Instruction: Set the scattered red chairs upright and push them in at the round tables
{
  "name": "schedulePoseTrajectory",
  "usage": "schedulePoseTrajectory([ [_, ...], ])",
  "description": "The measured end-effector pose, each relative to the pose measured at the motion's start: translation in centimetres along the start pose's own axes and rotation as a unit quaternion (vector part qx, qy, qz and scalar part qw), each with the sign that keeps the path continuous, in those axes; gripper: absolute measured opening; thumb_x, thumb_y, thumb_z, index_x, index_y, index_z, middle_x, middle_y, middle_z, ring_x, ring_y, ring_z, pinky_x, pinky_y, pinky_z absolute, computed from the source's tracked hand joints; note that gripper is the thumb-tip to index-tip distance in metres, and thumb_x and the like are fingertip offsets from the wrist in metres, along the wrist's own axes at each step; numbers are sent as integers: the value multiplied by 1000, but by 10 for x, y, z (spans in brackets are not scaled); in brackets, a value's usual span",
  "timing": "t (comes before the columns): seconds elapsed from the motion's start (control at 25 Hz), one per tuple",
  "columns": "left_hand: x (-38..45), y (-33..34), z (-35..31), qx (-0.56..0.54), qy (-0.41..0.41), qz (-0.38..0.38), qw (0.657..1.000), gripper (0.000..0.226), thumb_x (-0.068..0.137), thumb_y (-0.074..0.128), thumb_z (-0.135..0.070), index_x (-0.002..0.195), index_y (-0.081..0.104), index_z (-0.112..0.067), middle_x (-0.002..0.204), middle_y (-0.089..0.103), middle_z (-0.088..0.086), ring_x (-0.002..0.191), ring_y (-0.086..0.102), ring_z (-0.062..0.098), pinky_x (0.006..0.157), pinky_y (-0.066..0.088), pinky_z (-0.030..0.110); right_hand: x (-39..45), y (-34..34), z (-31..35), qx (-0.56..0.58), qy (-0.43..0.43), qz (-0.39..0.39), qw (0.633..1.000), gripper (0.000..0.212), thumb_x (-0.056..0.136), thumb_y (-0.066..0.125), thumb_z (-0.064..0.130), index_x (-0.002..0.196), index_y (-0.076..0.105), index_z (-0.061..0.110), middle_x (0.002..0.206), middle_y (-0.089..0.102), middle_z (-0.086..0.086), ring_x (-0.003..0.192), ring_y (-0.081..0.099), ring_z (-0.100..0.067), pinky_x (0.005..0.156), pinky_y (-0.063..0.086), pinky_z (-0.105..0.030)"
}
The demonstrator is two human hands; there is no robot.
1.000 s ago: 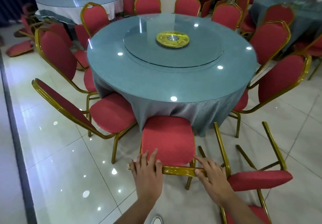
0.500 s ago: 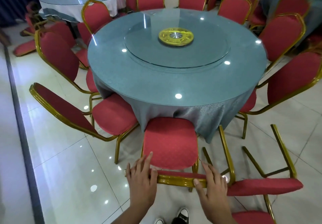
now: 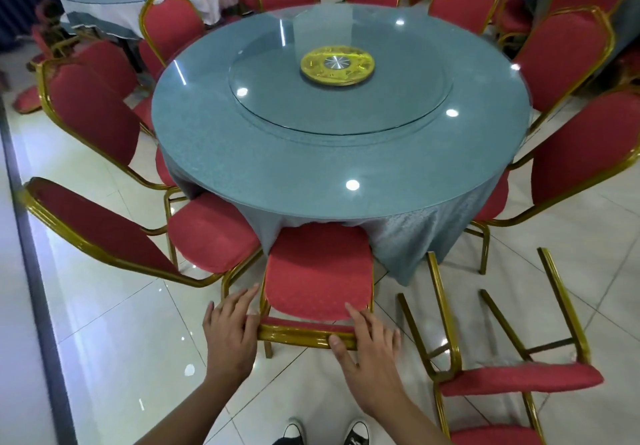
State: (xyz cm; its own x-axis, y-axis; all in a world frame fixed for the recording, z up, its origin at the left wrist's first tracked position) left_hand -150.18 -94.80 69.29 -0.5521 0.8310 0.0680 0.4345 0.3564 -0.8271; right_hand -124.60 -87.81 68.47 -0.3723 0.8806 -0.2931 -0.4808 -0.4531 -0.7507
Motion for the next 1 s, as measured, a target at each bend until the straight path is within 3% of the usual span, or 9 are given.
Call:
schedulePoseTrajectory([
  [0.2,16,-11,15,-6,-2,-7,1000,55,101,19,-41,142,54,-31,139,59,-2,135,46,17,121,17,49,4,14,20,-5,4,7,1000,78,84,6,88,153,13,53,156,19,20,145,12,-8,125,-9,-48],
  [0.48,19,-20,26,20,11,45,999,57,102,15,-45,145,49,-29,140,56,-3,136,45,18,121,21,50,1,22,28,-11,2,15,1000,77,87,10,88,154,16,51,154,23,19,145,17,-8,125,-7,-49],
  [0.72,17,-25,24,135,76,140,978,53,101,14,-37,138,48,-25,131,64,5,128,56,33,107,37,65,-3,9,36,-59,13,68,996,75,89,9,86,156,4,52,158,29,7,149,21,-16,126,0,-51],
  [0.84,14,-32,8,129,107,166,972,51,102,9,-46,144,36,-37,147,52,0,144,39,33,116,22,64,-5,-8,43,-93,7,43,995,70,93,7,81,156,-3,53,160,29,4,150,21,-19,126,3,-49],
  [1.0,16,-50,-27,84,119,174,974,84,88,-14,-73,154,30,-44,161,33,-7,154,15,20,124,2,48,-18,-33,54,-99,18,-28,995,70,94,6,79,158,0,50,159,30,6,149,23,-16,126,10,-49],
])
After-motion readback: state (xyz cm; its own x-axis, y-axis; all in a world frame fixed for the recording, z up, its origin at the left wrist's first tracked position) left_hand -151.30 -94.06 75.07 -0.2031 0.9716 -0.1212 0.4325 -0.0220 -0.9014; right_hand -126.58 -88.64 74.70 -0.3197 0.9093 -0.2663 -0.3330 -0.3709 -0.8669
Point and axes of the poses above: each hand's wrist, its own x-axis towards the middle knuckle, its own y-axis out of the palm, z = x × y, the point moved 5 cm from there along x, towards the middle knuckle
